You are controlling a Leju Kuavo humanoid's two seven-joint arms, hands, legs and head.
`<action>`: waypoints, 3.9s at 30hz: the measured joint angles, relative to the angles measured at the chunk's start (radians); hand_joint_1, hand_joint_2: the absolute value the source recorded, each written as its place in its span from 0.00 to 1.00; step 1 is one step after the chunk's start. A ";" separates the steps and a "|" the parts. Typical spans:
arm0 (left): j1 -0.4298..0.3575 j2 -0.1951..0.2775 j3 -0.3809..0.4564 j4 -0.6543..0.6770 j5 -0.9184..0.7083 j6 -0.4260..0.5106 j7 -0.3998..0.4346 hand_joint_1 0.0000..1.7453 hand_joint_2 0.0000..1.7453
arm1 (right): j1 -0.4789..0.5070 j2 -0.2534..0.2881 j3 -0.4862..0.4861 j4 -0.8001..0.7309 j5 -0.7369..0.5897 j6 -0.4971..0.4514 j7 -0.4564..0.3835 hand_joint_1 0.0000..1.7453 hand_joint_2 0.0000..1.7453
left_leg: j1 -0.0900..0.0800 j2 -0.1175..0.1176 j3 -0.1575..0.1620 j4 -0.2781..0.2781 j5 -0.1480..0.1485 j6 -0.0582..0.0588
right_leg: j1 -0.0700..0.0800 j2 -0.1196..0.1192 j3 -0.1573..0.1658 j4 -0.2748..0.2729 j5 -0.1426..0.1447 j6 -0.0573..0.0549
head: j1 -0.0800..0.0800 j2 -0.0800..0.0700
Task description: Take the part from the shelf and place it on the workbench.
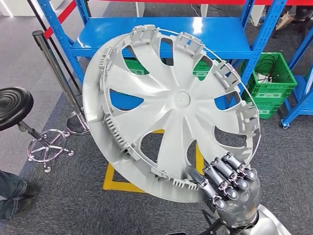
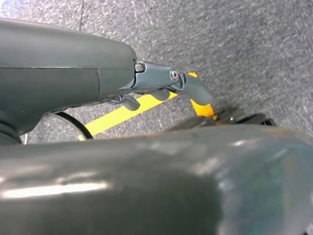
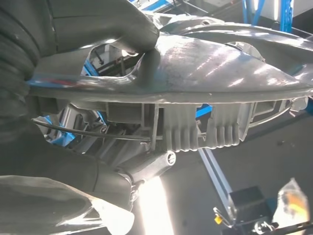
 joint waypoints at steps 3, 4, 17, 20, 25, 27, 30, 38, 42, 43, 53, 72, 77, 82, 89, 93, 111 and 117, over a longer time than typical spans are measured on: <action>0.000 -0.002 0.000 0.001 0.001 -0.002 0.000 0.00 0.00 | 0.003 0.000 0.000 0.000 0.000 0.000 0.001 1.00 1.00 | 0.002 0.000 -0.027 0.161 -0.140 -0.006 | 0.009 -0.005 -0.035 0.002 0.029 -0.024 | -0.006 0.000; -0.001 -0.004 0.000 0.002 0.002 -0.002 0.000 0.00 0.00 | 0.004 0.000 0.000 0.000 0.000 0.000 0.001 1.00 1.00 | 0.001 0.000 -0.030 0.215 -0.161 -0.005 | 0.014 -0.005 -0.048 0.003 0.039 -0.029 | -0.006 0.000; -0.011 -0.009 -0.001 0.009 0.011 -0.006 -0.002 0.00 0.00 | 0.008 -0.009 0.000 -0.001 0.000 0.000 0.016 1.00 1.00 | -0.028 0.006 0.165 -0.112 -0.027 0.068 | 0.025 -0.001 -0.162 0.080 0.008 0.007 | -0.004 0.000; -0.011 -0.015 -0.001 0.011 0.011 -0.006 -0.002 0.00 0.00 | 0.008 -0.011 0.000 -0.001 0.000 0.000 0.016 1.00 1.00 | -0.023 0.009 0.112 -0.102 0.008 0.064 | 0.014 -0.001 -0.181 0.253 -0.075 0.027 | -0.001 0.000; -0.012 -0.017 -0.001 0.014 0.012 -0.006 -0.002 0.00 0.00 | 0.006 -0.013 0.001 -0.001 0.000 0.000 0.018 1.00 1.00 | -0.006 0.011 0.015 -0.051 0.052 0.032 | -0.008 0.000 -0.002 0.103 0.009 0.062 | 0.003 0.000; -0.012 -0.015 0.000 0.015 0.013 -0.008 -0.002 0.00 0.00 | 0.006 -0.014 0.003 -0.001 0.000 0.000 0.022 1.00 1.00 | -0.008 0.010 -0.004 -0.036 0.067 0.020 | -0.007 0.003 0.062 -0.006 -0.043 0.048 | 0.005 0.000; -0.009 -0.016 -0.001 0.018 0.013 -0.016 -0.002 0.00 0.00 | 0.005 -0.015 0.007 0.000 0.000 0.000 0.029 1.00 1.00 | -0.004 0.008 -0.017 -0.036 0.075 0.005 | -0.005 0.000 0.040 -0.020 -0.037 0.003 | 0.003 0.000; -0.008 -0.020 -0.002 0.024 0.018 -0.019 -0.001 0.00 0.00 | 0.005 -0.015 0.010 0.000 0.000 0.000 0.037 1.00 1.00 | -0.005 0.004 0.009 0.181 -0.069 0.004 | 0.010 -0.005 -0.035 -0.013 0.038 -0.021 | -0.005 0.000; -0.009 -0.015 -0.002 0.027 0.019 -0.016 0.000 0.00 0.00 | 0.005 -0.015 0.009 -0.001 0.000 0.000 0.026 1.00 1.00 | -0.019 -0.003 0.152 -0.052 -0.048 0.042 | 0.012 -0.005 -0.054 -0.011 0.060 -0.008 | -0.004 0.000; -0.009 -0.015 -0.002 0.027 0.020 -0.016 0.001 0.00 0.00 | 0.005 -0.015 0.009 -0.001 0.000 0.000 0.022 1.00 1.00 | -0.022 -0.003 0.155 -0.064 -0.049 0.045 | 0.010 -0.005 -0.058 -0.012 0.066 -0.001 | -0.005 0.000; -0.010 -0.027 -0.002 0.030 0.026 -0.025 -0.001 0.00 0.00 | 0.016 -0.015 -0.008 -0.001 -0.001 0.000 0.002 1.00 1.00 | -0.016 0.006 0.098 -0.083 0.006 0.055 | 0.009 -0.002 -0.125 0.198 -0.049 0.030 | -0.001 0.000; -0.014 -0.032 -0.008 0.043 0.022 -0.052 -0.008 0.00 0.00 | 0.036 0.000 -0.047 -0.018 -0.001 0.000 -0.049 1.00 1.00 | -0.010 -0.003 0.124 -0.040 -0.035 0.011 | 0.009 -0.004 -0.044 -0.015 0.055 -0.011 | -0.009 0.000; -0.019 -0.033 -0.023 0.048 0.009 -0.053 0.006 0.00 0.00 | 0.044 0.003 -0.057 -0.025 0.000 0.000 -0.049 1.00 1.00 | -0.011 -0.002 0.119 -0.070 -0.023 0.039 | 0.009 -0.003 -0.074 0.013 0.039 0.015 | -0.008 0.000; -0.025 -0.036 -0.031 0.054 -0.003 -0.053 0.017 0.00 0.00 | 0.056 0.003 -0.060 -0.027 0.001 0.000 -0.047 1.00 1.00 | -0.016 0.000 0.104 -0.073 -0.010 0.057 | 0.009 -0.002 -0.185 0.274 -0.083 0.021 | -0.006 0.000; -0.030 -0.039 -0.044 0.060 -0.012 -0.049 0.022 0.00 0.00 | 0.060 0.003 -0.067 -0.030 0.000 0.000 -0.064 1.00 1.00 | -0.027 -0.001 0.091 -0.058 -0.004 0.044 | 0.016 -0.001 -0.024 -0.017 0.033 -0.001 | -0.008 0.000; -0.031 -0.036 -0.046 0.061 -0.012 -0.039 0.022 0.00 0.00 | 0.062 0.003 -0.083 -0.034 0.000 0.000 -0.096 1.00 1.00 | -0.023 -0.002 0.071 -0.013 -0.039 0.022 | 0.009 -0.002 -0.027 -0.023 0.045 -0.018 | -0.010 0.000; -0.022 -0.034 -0.051 0.071 -0.010 -0.049 0.027 0.00 0.00 | 0.136 -0.038 -0.282 -0.102 -0.001 0.000 -0.286 1.00 1.00 | -0.014 -0.005 0.108 -0.063 -0.022 0.025 | 0.013 -0.003 -0.046 -0.025 0.063 -0.026 | -0.010 0.000; -0.026 -0.035 -0.053 0.075 -0.013 -0.052 0.034 0.00 0.00 | 0.167 -0.039 -0.329 -0.127 -0.001 0.000 -0.302 1.00 1.00 | -0.020 -0.005 0.104 -0.061 -0.020 0.034 | 0.006 -0.003 -0.047 -0.032 0.070 0.000 | -0.010 0.000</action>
